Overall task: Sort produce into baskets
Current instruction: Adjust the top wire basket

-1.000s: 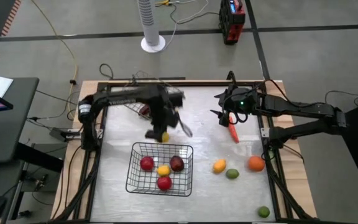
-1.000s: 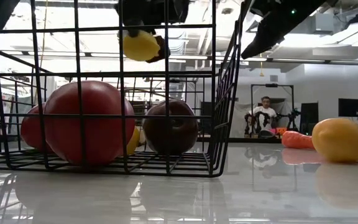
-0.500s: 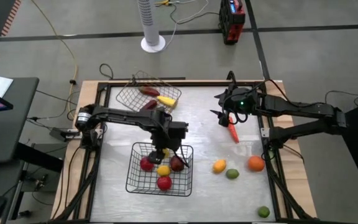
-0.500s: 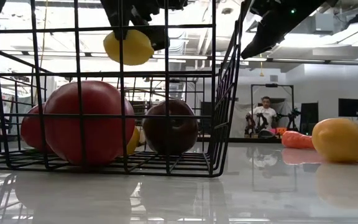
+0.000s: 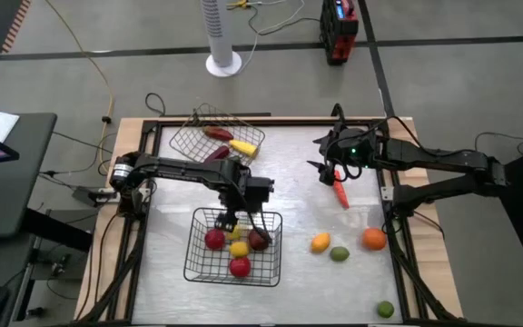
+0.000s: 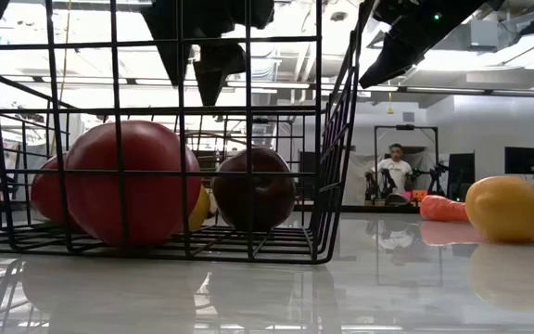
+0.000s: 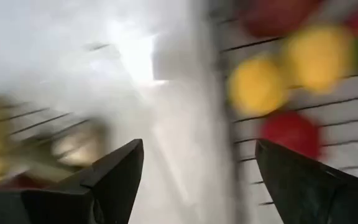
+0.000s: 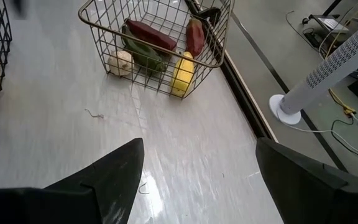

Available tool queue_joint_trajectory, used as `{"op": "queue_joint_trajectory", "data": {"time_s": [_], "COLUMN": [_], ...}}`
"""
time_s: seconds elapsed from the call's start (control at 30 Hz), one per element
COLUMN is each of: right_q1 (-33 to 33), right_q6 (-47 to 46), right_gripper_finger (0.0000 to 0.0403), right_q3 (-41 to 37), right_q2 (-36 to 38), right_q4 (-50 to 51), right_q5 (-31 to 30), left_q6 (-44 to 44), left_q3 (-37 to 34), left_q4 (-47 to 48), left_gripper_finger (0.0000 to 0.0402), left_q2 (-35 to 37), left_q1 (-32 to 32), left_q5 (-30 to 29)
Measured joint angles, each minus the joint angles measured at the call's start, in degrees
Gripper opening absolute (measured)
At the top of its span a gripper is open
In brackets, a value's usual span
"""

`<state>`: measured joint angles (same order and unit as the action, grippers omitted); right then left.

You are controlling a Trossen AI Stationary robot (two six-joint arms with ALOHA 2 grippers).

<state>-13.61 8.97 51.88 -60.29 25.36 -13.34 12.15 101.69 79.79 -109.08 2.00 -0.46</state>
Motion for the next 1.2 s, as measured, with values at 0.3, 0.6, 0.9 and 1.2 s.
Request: {"op": "queue_joint_trajectory", "data": {"time_s": [0.3, 0.6, 0.9, 1.2], "right_q1": [0.0, 0.0, 0.0, 0.0], "right_q6": [-0.4, -0.5, 0.0, 0.0], "right_gripper_finger": [0.0336, 0.0336, 0.0336, 0.0336], "right_q3": [0.0, 0.0, 0.0, 0.0], "right_q2": [0.0, 0.0, 0.0, 0.0], "right_q4": [0.4, 1.2, -0.1, -0.1], "right_q5": [0.0, 0.3, 1.5, 1.5], "left_q6": [3.4, 10.6, 18.2, 18.7], "left_q3": [0.0, -7.4, -15.1, -15.6], "left_q4": [1.1, 1.8, -6.8, -17.2], "left_gripper_finger": [0.0282, 0.0279, 0.0279, 0.0279], "left_q2": [0.0, 0.1, 0.0, 0.0], "left_q1": [-7.0, -13.0, -15.7, -17.7], "left_q5": [-4.1, -11.3, -23.2, -24.4]}}
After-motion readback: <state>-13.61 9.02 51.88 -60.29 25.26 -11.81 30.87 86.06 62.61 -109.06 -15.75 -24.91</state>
